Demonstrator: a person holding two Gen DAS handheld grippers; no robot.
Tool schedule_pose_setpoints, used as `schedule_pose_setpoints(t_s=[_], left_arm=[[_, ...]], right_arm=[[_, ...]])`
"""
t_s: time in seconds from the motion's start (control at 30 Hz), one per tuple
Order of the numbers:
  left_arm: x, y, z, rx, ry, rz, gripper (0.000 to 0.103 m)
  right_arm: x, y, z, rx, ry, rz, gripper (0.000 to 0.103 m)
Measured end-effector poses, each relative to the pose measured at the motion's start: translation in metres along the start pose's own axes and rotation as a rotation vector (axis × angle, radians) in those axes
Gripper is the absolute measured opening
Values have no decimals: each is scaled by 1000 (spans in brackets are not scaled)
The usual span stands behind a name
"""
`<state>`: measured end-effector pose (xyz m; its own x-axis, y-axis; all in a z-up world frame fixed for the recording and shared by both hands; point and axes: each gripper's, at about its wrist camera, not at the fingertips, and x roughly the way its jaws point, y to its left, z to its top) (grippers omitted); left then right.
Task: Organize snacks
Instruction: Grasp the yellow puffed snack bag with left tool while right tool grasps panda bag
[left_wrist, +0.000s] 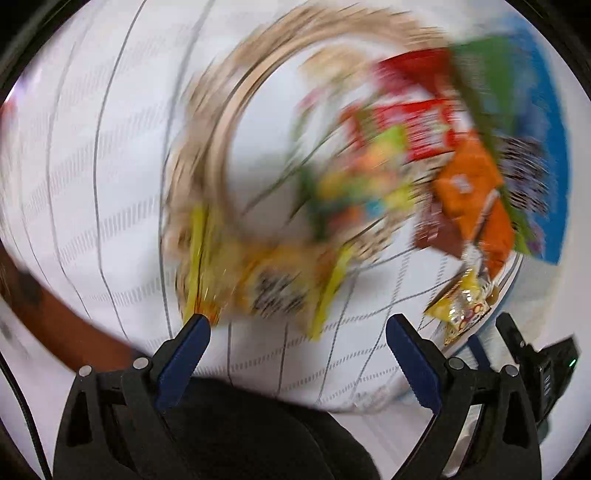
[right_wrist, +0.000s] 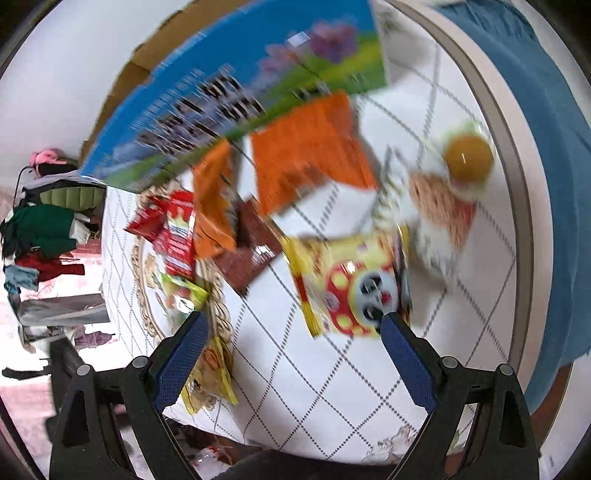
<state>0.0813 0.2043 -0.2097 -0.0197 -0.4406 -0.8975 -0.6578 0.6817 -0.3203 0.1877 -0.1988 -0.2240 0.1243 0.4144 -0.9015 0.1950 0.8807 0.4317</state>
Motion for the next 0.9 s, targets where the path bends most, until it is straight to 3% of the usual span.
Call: schedule_pose_setpoints(t_s=[0.1,0.2,0.27,0.4,0.6,0.63,0.67,0.73,0.83,0.9], left_arm=[[29,21,4,-130,72,-65,97],[42,21,18,-197,36,-86,97],[44,15,27,-184,-8,-61,97],[46,-21,45,-19,-101,85,97],[67,-68,38,273,-128,281,97],[70,-71,35,306,-132,304,97],[72,-73,31,333,-136,322,97],[75,-76,24,380,-141,347,97],[80,-80,12,427,-137,369,97],[86,-84,0,431,-132,373,97]], right_arm=[[5,-5,-7,5,-8,-25,96],[6,-4,-7,-1,-23,-47,96],[5,-6,-6,6,-43,-65,96],[3,-13,1,35,-68,-81,96],[22,-26,20,169,-51,-65,96],[27,-27,23,175,-49,-68,94],[32,-25,26,163,-44,-74,82],[44,-15,29,72,-19,-121,76],[69,25,17,-275,84,-184,76],[70,43,3,-426,84,-240,77]])
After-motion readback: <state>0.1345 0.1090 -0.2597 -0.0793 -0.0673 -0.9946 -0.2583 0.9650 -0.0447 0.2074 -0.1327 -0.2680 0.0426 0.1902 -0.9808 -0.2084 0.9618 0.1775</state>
